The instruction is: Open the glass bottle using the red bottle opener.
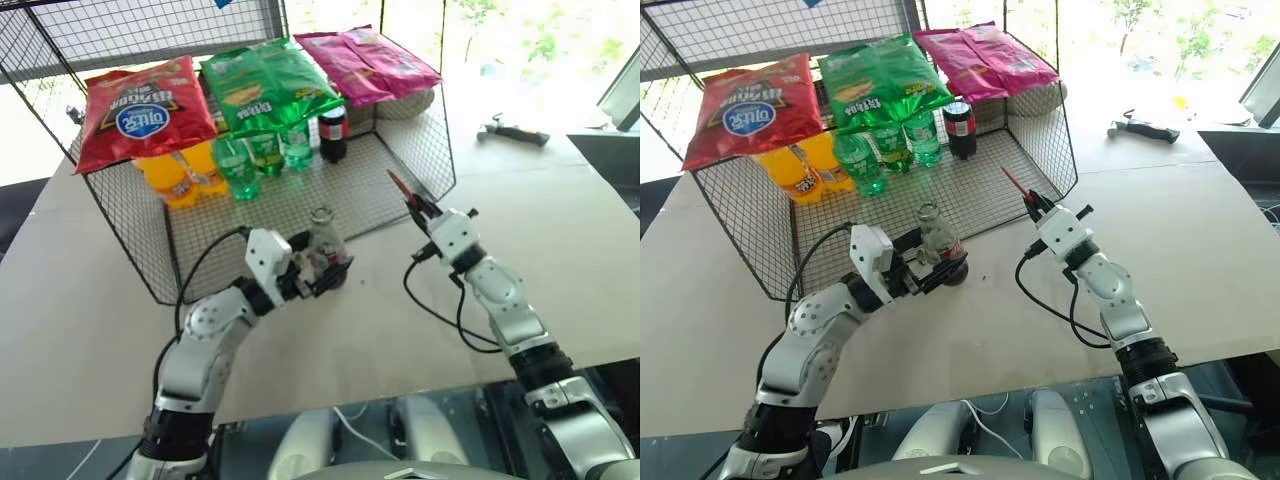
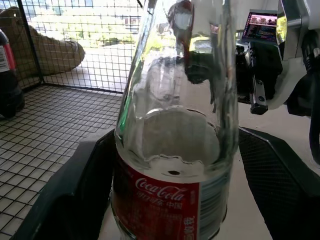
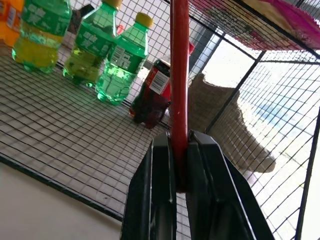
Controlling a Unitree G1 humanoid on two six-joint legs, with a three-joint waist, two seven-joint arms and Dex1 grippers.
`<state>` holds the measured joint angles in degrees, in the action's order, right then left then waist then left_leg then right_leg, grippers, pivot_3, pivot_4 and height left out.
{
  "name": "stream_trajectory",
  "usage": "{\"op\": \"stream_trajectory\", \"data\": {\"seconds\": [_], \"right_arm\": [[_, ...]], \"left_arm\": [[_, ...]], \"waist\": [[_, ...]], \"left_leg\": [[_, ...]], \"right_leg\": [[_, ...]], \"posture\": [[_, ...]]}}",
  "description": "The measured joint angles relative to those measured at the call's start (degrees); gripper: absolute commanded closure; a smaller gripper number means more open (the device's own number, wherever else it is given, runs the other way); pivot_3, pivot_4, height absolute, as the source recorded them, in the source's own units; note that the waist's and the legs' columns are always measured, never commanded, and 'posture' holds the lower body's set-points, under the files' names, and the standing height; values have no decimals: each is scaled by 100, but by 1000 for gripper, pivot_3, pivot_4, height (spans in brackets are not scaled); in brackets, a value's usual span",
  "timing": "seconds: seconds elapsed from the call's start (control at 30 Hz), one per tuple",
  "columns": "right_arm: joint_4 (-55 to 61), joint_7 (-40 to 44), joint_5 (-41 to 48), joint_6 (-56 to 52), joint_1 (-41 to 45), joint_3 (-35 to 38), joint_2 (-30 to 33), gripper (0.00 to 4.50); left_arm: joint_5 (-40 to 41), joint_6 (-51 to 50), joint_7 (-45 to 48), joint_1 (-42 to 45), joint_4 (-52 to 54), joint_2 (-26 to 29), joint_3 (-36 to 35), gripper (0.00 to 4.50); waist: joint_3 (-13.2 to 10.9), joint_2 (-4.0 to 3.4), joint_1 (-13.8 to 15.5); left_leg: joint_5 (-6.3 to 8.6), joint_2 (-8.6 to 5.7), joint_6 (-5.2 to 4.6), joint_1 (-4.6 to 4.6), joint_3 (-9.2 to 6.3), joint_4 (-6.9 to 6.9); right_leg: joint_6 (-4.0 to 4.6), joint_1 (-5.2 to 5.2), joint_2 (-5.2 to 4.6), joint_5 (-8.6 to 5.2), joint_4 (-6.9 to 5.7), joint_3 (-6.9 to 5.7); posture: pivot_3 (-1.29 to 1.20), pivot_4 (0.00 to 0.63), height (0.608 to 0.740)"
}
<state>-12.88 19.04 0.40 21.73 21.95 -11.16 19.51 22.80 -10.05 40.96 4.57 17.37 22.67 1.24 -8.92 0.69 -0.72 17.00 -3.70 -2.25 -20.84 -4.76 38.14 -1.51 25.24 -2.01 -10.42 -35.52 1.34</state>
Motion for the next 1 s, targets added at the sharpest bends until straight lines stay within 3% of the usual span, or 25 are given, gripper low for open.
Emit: {"op": "stream_trajectory", "data": {"seconds": [0.23, 0.27, 0.5, 0.53, 1.0], "right_arm": [[993, 769, 1073, -2075, -903, 309, 255, 4500], [1175, 859, 1210, -2429, -994, 363, 342, 3581], [2089, 1316, 1662, -3603, -1457, 610, 847, 317], [2142, 1401, 1702, -3649, -1570, 679, 926, 28], [2357, 2966, 2432, -3102, -2691, 1701, 1517, 28]], "left_arm": [[224, -240, 71, -1105, 573, 532, -481, 674], [244, -250, 64, -1246, 657, 578, -577, 613], [317, -229, -18, -2241, 946, 668, -1095, 613], [283, -210, -47, -2445, 940, 666, -1166, 613], [98, -130, -570, -3432, 889, 279, -1578, 613]], "waist": [[-4, -6, 25], [-4, -6, 34], [-4, -6, 22], [-4, -6, 23], [-6, -2, 127]], "left_leg": [[4, -1, -6, -5, 0, 2], [5, -1, -7, -5, 0, 4], [8, 0, -13, -2, 1, 8], [8, 0, -12, -2, 1, 8], [19, 7, -32, 8, -3, 20]], "right_leg": [[-1, 0, -8, -1, 3, -4], [-2, -2, -9, -1, 2, -6], [-4, -6, -7, -3, 2, -8], [-4, -5, -7, -3, 4, -9], [-26, -24, -6, -16, 9, -21]], "posture": [[0, 150, 735], [0, 150, 735], [0, 150, 735], [0, 150, 735], [0, 150, 735]]}}
